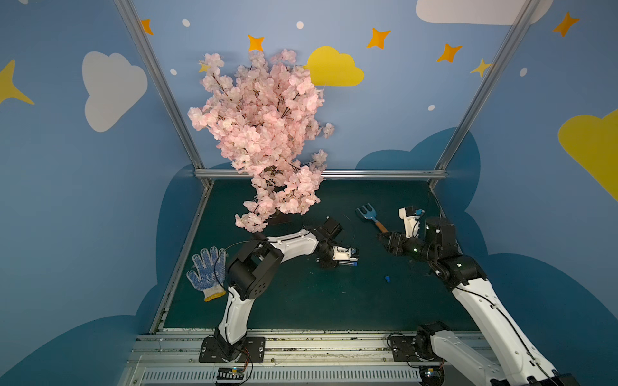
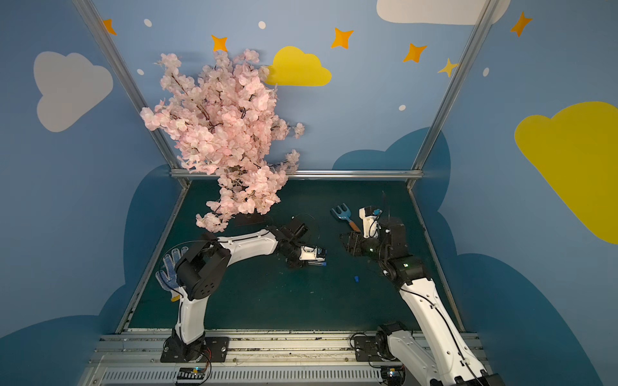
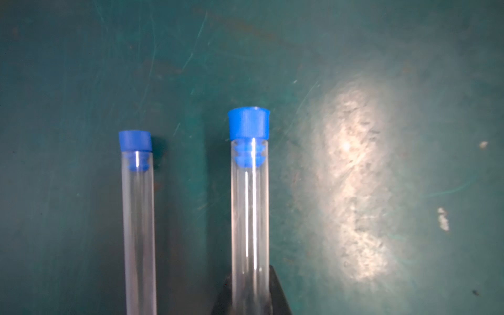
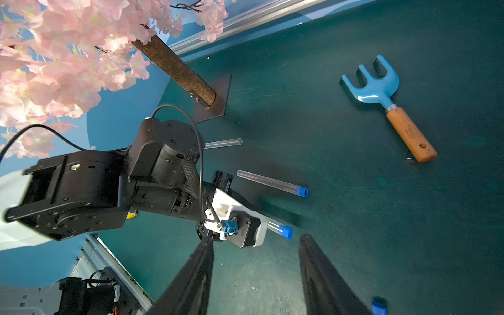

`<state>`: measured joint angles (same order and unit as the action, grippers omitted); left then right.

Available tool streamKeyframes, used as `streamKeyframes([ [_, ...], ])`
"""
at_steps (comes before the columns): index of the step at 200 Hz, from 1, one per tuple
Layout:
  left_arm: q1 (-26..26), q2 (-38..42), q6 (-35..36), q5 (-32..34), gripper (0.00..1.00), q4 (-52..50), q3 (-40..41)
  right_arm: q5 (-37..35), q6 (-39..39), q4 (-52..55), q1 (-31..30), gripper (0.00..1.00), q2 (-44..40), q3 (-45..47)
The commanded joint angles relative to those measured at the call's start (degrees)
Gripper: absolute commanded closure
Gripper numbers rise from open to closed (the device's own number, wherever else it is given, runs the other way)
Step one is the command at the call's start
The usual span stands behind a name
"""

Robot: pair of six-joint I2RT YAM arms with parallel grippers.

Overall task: Insert stoppers into test tubes
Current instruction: Place the test tube at the center of the board.

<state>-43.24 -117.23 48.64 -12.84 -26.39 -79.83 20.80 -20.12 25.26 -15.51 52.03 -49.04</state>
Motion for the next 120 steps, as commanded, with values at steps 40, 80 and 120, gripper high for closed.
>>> streamKeyframes([
  [40, -0.09, -3.69, 0.31, 0.87, 0.91, -6.54, -6.02, 0.46, 0.40, 0.85, 0.34, 0.49, -1.09, 1.18],
  [80, -0.09, -4.58, -0.19, 0.64, 0.94, -6.40, -6.83, 0.06, 0.74, 2.46, 0.48, 0.49, -0.80, 1.12],
  [120, -0.04, -5.37, -0.68, 1.00, 0.88, -5.91, -7.00, 1.68, 0.44, 3.83, 1.26, 0.50, 0.62, 0.96],
])
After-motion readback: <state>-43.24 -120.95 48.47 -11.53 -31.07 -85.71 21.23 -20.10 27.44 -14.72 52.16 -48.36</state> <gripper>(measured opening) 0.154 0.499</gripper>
